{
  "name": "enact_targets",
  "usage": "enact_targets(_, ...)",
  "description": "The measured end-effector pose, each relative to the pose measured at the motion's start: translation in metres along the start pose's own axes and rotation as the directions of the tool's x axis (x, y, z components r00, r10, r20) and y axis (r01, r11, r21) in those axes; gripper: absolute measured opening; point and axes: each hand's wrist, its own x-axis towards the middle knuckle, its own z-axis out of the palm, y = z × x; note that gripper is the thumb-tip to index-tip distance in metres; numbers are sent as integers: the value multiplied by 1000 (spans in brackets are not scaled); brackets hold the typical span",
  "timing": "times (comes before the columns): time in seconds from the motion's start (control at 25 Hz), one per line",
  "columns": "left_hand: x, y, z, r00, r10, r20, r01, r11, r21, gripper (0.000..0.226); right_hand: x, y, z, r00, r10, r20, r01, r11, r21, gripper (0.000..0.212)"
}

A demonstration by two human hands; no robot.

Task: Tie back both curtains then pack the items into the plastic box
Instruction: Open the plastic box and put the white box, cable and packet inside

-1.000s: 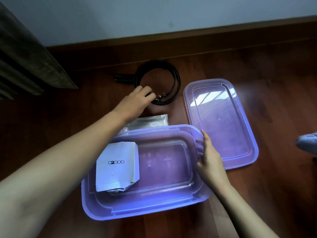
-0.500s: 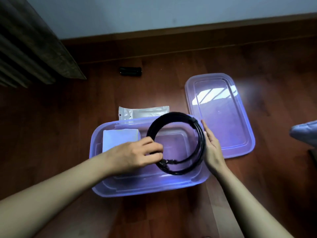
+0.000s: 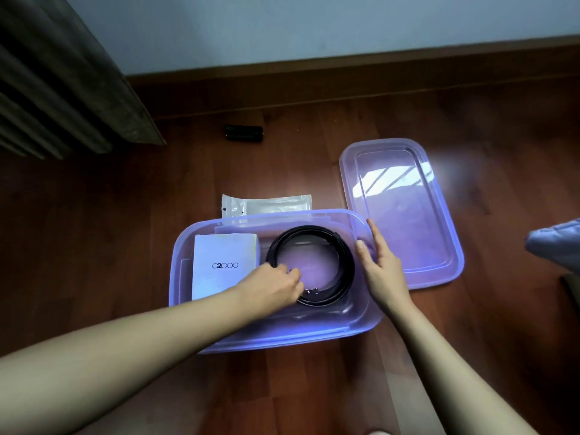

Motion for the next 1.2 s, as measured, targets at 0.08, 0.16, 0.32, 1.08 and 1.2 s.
enact_targets(0.08,2,1,3,1000,-24,-15,24,1000,14,38,-1,2,-2,999,-13,34,14,999,-42,79)
enact_targets(0.16,3,-4,0,992,-106,-65,110,992,68,21,0,6,-2,999,-15,46,18,997,-69,90)
enact_targets(0.32,5,-8,-15,952,-280,124,262,955,138,18,4,9,1,1000,-21,22,23,997,-68,92)
enact_targets(1.08,89,-247,20,661,-744,98,749,644,-155,58,-3,0,3,999,-43,19,47,929,-367,71)
enact_targets(1.2,91,-237,12,657,-753,2,742,647,-176,39,-3,-3,5,999,-41,20,46,903,-426,72)
